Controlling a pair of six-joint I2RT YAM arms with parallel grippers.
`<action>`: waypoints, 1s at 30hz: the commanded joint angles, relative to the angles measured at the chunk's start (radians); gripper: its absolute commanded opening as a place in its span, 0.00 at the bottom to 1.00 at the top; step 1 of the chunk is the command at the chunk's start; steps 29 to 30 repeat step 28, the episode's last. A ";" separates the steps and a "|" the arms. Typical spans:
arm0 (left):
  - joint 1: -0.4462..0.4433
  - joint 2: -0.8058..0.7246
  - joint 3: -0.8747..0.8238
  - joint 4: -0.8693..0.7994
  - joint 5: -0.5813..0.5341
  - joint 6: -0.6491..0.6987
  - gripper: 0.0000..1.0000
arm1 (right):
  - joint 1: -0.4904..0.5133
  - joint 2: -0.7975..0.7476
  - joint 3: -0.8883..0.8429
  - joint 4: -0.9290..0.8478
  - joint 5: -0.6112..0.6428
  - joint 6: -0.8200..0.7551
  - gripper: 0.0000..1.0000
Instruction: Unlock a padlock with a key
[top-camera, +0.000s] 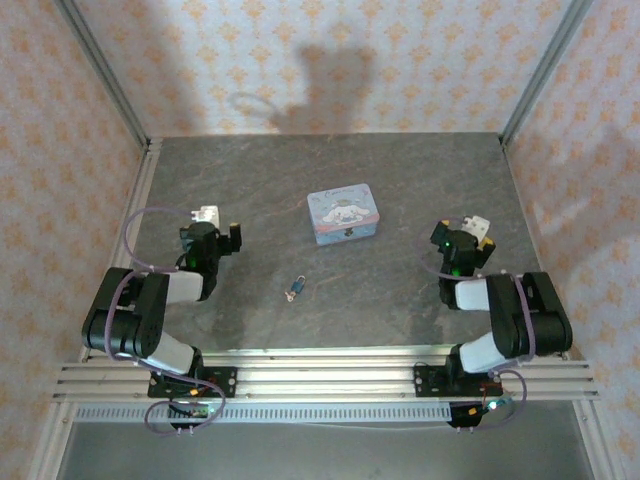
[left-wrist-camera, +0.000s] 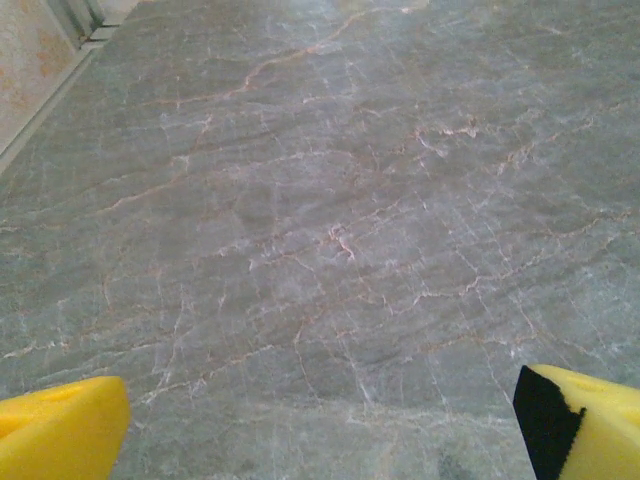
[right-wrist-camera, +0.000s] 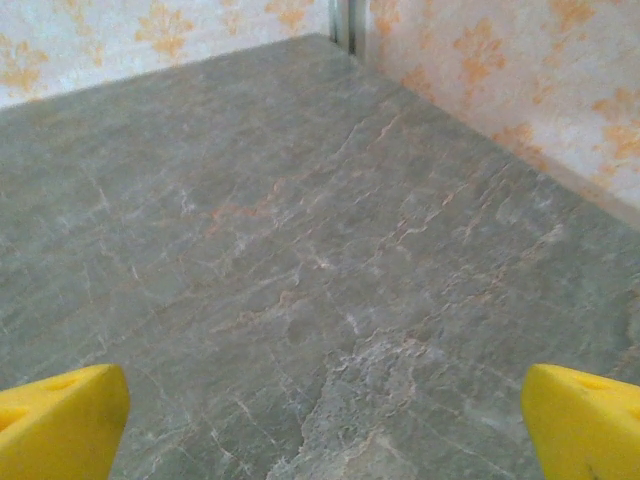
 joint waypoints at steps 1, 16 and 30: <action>0.008 -0.008 0.022 0.025 0.001 -0.005 1.00 | -0.005 0.004 0.084 -0.082 -0.043 0.000 0.99; 0.007 -0.008 0.023 0.024 0.001 -0.007 1.00 | 0.004 0.016 0.074 -0.044 -0.033 -0.012 0.99; 0.007 -0.008 0.023 0.024 0.001 -0.007 1.00 | 0.004 0.016 0.076 -0.046 -0.044 -0.015 0.99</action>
